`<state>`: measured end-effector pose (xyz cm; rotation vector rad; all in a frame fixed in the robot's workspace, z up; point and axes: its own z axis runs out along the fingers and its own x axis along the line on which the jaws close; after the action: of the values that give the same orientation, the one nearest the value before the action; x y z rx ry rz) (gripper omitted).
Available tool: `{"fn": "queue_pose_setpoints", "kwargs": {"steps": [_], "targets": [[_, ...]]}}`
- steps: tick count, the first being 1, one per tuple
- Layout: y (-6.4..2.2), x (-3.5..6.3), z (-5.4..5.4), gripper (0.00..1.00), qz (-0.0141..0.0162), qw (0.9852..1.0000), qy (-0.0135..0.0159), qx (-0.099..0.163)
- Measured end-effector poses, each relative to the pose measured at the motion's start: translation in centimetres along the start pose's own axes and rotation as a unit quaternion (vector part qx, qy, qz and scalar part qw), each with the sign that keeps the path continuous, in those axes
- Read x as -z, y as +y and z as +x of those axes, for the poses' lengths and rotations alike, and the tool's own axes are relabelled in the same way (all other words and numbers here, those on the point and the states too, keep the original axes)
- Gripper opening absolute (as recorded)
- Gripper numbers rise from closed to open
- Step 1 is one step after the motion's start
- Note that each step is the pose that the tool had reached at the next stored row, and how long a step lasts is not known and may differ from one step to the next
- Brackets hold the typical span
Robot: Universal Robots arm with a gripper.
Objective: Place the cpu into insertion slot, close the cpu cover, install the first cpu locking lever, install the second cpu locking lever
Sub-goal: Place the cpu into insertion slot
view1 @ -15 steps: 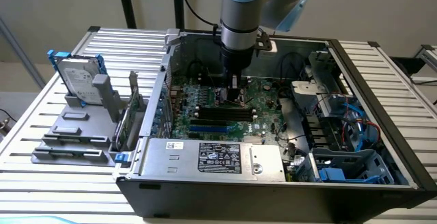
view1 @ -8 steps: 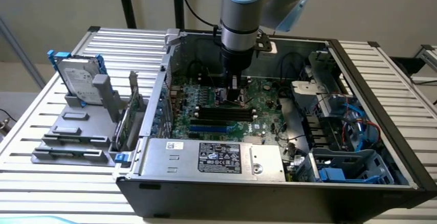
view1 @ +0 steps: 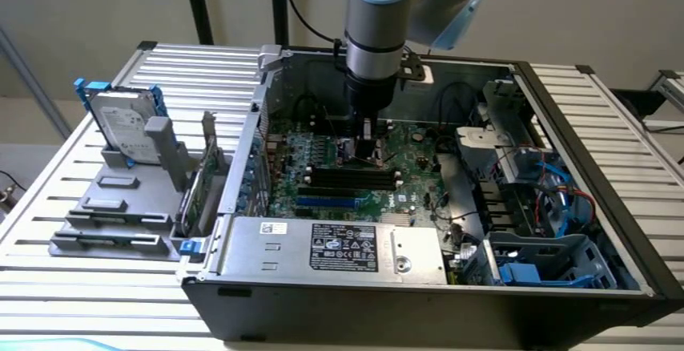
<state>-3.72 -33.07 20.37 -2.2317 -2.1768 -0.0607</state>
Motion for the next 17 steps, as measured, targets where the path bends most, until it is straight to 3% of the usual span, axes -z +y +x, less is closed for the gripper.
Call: {"fn": "queue_pose_setpoints", "kwargs": {"steps": [3,11,17], "targets": [[0.00,-0.03,0.11,0.54,0.0000,1.0000,-0.0035,0.000],[0.01,-0.16,0.23,0.54,0.0002,1.0000,-0.0038,0.000],[0.03,-0.29,0.23,0.54,0.0027,1.0000,-0.0039,0.000]]}}
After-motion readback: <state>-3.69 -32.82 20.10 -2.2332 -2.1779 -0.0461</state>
